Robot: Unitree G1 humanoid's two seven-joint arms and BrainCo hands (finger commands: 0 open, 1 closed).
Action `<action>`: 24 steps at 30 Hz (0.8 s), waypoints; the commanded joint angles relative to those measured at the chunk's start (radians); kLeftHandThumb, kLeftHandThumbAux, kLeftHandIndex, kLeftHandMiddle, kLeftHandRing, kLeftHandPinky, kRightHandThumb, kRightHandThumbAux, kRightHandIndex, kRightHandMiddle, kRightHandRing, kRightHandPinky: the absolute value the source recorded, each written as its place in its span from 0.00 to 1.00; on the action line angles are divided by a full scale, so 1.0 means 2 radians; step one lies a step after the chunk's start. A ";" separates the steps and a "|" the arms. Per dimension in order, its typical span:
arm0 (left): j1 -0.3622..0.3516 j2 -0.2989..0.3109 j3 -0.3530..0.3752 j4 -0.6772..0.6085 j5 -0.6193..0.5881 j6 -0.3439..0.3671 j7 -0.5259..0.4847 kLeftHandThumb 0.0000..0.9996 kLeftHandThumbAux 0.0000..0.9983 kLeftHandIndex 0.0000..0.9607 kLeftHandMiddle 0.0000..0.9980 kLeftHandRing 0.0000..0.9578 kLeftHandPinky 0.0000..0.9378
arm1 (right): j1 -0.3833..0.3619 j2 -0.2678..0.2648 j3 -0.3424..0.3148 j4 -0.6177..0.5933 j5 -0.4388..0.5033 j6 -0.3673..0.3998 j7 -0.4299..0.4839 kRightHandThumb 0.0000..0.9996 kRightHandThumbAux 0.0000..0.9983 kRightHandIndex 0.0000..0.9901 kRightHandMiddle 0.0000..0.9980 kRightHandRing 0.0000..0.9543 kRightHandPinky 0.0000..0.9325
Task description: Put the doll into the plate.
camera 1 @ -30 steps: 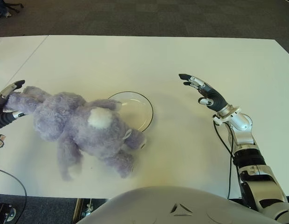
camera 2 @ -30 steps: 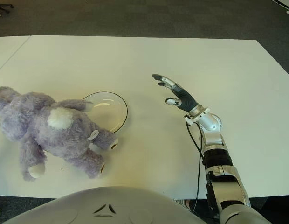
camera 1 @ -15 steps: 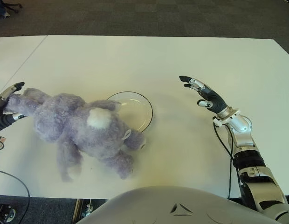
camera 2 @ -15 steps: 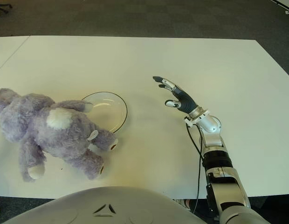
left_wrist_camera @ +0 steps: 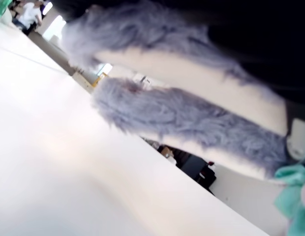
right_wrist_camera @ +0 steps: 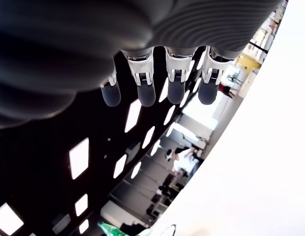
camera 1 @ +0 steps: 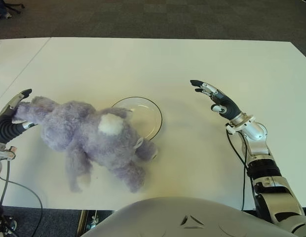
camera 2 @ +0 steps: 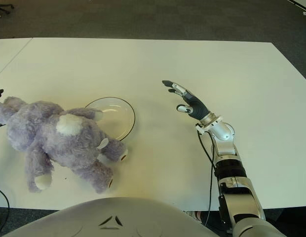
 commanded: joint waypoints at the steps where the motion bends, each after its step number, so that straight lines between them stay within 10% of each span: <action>1: -0.032 -0.020 -0.013 -0.013 0.119 -0.009 0.116 0.54 0.61 0.19 0.31 0.42 0.49 | -0.004 0.004 -0.005 0.012 0.001 -0.005 -0.004 0.00 0.20 0.00 0.00 0.00 0.00; 2: -0.031 -0.021 -0.013 -0.023 0.144 -0.007 0.142 0.67 0.67 0.38 0.47 0.56 0.62 | -0.005 0.005 -0.005 0.013 0.001 -0.006 -0.004 0.00 0.19 0.00 0.00 0.00 0.00; 6: -0.007 -0.063 -0.018 -0.136 0.272 0.056 0.253 0.73 0.69 0.46 0.73 0.80 0.88 | -0.012 0.008 -0.005 0.020 0.001 -0.012 -0.005 0.00 0.18 0.00 0.00 0.00 0.00; 24: -0.020 -0.025 -0.100 -0.154 0.449 0.129 0.427 0.73 0.70 0.46 0.83 0.87 0.90 | -0.015 0.014 -0.002 0.025 -0.001 -0.023 -0.009 0.00 0.20 0.00 0.00 0.00 0.00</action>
